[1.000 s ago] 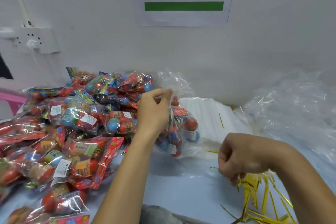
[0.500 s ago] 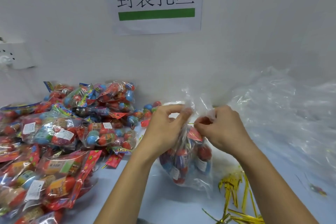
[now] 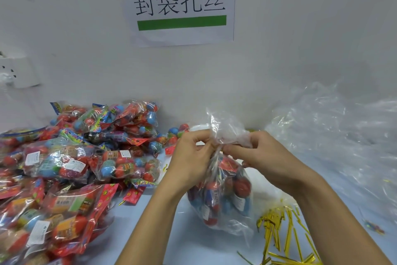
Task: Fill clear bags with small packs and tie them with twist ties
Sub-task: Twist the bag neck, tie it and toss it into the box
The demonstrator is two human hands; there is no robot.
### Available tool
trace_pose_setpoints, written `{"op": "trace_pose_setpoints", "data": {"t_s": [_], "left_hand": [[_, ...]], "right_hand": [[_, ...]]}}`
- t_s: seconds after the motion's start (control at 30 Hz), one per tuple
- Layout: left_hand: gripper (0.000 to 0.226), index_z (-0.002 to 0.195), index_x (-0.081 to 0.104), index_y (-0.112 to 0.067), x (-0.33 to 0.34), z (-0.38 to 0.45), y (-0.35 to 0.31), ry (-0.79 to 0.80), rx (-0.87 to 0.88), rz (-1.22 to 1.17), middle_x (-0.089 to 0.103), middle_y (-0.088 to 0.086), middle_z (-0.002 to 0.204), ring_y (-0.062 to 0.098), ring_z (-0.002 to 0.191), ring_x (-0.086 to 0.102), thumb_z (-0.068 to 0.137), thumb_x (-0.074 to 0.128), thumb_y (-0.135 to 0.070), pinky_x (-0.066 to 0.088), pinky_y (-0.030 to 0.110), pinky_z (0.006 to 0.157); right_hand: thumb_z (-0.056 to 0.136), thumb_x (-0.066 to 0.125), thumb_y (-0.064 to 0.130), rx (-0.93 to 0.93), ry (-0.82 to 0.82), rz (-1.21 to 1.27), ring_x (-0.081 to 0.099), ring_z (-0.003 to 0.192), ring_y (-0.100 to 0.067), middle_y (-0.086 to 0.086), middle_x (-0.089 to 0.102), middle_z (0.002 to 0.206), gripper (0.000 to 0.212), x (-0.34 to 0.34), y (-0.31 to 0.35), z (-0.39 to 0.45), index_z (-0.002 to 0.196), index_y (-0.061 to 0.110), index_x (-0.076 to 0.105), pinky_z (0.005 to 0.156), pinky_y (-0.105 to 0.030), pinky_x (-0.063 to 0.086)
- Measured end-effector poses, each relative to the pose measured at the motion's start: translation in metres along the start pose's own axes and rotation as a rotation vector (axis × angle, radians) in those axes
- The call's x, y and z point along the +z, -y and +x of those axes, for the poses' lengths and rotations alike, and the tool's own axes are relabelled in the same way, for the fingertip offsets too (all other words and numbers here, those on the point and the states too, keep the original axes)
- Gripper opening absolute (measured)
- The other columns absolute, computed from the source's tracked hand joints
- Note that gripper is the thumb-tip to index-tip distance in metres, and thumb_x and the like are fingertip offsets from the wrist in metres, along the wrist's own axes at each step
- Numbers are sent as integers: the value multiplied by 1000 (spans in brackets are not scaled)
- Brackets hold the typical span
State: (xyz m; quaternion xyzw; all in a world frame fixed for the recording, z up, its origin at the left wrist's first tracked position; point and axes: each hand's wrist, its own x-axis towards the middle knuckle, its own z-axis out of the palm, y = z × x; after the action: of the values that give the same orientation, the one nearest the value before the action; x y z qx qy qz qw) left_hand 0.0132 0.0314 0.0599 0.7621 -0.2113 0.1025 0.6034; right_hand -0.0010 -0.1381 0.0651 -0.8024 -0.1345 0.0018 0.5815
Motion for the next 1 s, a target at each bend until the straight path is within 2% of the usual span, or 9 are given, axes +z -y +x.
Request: {"op": "trace_pose_setpoints", "data": {"t_s": [0.1,0.17,0.27,0.4,0.5,0.6,0.7,0.87,1.0], "left_hand": [[44,53,59,-16,-3,0,1,-27,-12,-27,42,-12,44,3,40,33,97,64,-18,29,15,41],[48,49,58,-22,-5,0,1,-43,-16,-37,43,-12,45,3,42,36,97,62,-22,31,15,42],[39,59,68,-18,-5,0,0,-52,-23,-71,54,-4,54,9,51,45,97,62,-25,38,19,48],[29,74,73,-9,-5,-1,-3,-35,-25,-101,66,7,66,14,61,56,95,64,-28,45,24,55],[32,66,72,-14,-4,-1,-6,-27,-41,-90,60,-1,57,12,52,49,94,65,-27,40,21,49],[44,52,68,-27,-2,-2,-8,0,-47,-90,50,-12,47,6,41,38,96,63,-24,33,16,43],[48,50,66,-30,-1,-2,-10,5,-35,-94,50,-14,46,3,40,38,97,62,-23,33,14,42],[40,56,71,-29,-3,-1,-9,-24,-28,-118,59,-12,53,5,48,49,95,64,-26,40,17,48],[43,53,69,-29,-1,-2,-7,-6,-36,-129,53,-13,48,4,41,41,95,64,-25,34,16,42]], "right_hand": [[93,63,22,12,89,60,67,97,-14,-5,77,106,21,-5,1,-2,104,14,79,87,-32,47],[94,56,9,10,137,112,67,110,-20,-5,76,114,30,-8,0,-4,112,17,78,97,-37,49],[101,50,-1,25,151,144,66,113,-29,-11,74,115,33,-12,-4,-4,121,11,73,105,-48,47],[94,63,15,17,75,137,71,108,-22,-6,78,108,23,-9,-5,-2,112,17,78,106,-55,47],[80,71,30,2,46,129,71,108,-28,-4,78,105,31,-7,-4,-2,107,19,80,106,-61,45],[81,74,27,-16,-17,107,69,106,-37,-9,79,100,24,-6,-5,0,102,17,82,101,-64,47],[91,70,15,-10,-31,74,68,104,-40,-13,78,99,16,-7,-6,0,102,14,81,99,-63,48],[96,63,16,14,22,99,72,105,-25,-2,79,104,21,-7,-4,-2,111,17,79,102,-54,51],[89,71,12,-16,-45,124,75,94,-22,-4,80,93,15,-1,-5,1,100,13,81,88,-36,60]]}}
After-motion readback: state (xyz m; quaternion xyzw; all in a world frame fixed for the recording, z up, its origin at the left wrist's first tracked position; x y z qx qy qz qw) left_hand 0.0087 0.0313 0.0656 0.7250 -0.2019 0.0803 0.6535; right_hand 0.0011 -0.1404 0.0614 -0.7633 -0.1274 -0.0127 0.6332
